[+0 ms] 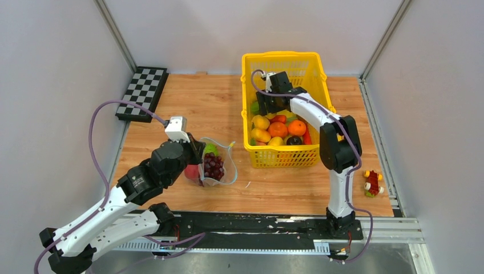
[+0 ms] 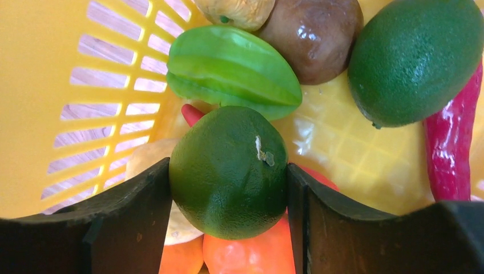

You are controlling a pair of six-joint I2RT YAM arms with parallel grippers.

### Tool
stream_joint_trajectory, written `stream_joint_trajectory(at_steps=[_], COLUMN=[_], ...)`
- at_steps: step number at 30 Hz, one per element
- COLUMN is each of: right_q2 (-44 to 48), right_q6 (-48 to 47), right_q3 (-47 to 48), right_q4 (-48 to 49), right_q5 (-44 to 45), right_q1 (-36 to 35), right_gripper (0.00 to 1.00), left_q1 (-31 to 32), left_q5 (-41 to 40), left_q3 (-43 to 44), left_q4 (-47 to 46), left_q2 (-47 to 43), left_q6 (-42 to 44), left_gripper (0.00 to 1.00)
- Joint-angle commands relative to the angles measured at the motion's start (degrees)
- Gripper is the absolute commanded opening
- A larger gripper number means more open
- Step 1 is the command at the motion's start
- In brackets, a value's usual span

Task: Place the food in the zip-top bag and seal the zipper
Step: Pick up the fake fruit from the bin, then place the fake fruit in the zipper food storage bag.

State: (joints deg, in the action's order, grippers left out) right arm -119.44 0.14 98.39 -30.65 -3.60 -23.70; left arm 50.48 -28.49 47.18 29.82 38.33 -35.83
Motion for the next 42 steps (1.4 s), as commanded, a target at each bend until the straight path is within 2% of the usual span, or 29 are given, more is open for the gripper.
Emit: stream_joint_trajectory(at_steps=[1, 6, 20, 29, 33, 37, 42], right_q2=[6.59, 14.74, 39.96, 49.75, 51.76, 51.98, 50.76], right_q6=[1.75, 3.65, 10.20, 16.07, 13.91, 6.24, 3.91], right_q3=[-3.80, -10.27, -26.99, -32.87, -34.56, -33.81, -33.96], right_q4=[2.95, 7.37, 16.19, 23.48, 25.58, 21.43, 21.50], right_q5=[1.08, 0.40, -4.25, -25.57, -33.04, -33.00, -33.18], right_q1=[0.41, 0.41, 0.68, 0.15, -4.13, -12.30, -19.99], right_gripper=[0.59, 0.48, 0.45, 0.44, 0.44, 0.45, 0.45], left_q1=[-0.21, -0.21, -0.26, -0.27, -0.21, -0.29, -0.27], left_q5=[0.31, 0.35, 1.91, 1.57, 1.87, 2.35, 2.41], left_q3=[1.08, 1.23, 1.51, 1.42, 1.32, 1.24, 1.45], left_q4=[-2.92, -3.14, -4.35, -4.47, -4.94, -5.80, -5.84], left_q2=[-0.34, -0.30, 2.15, 2.29, 2.87, 3.16, 3.33], left_q6=[-1.18, -1.26, -1.18, -1.06, -1.24, -1.37, -1.35], left_gripper=[0.00, 0.00, 0.00, 0.00, 0.00, 0.00, 0.00])
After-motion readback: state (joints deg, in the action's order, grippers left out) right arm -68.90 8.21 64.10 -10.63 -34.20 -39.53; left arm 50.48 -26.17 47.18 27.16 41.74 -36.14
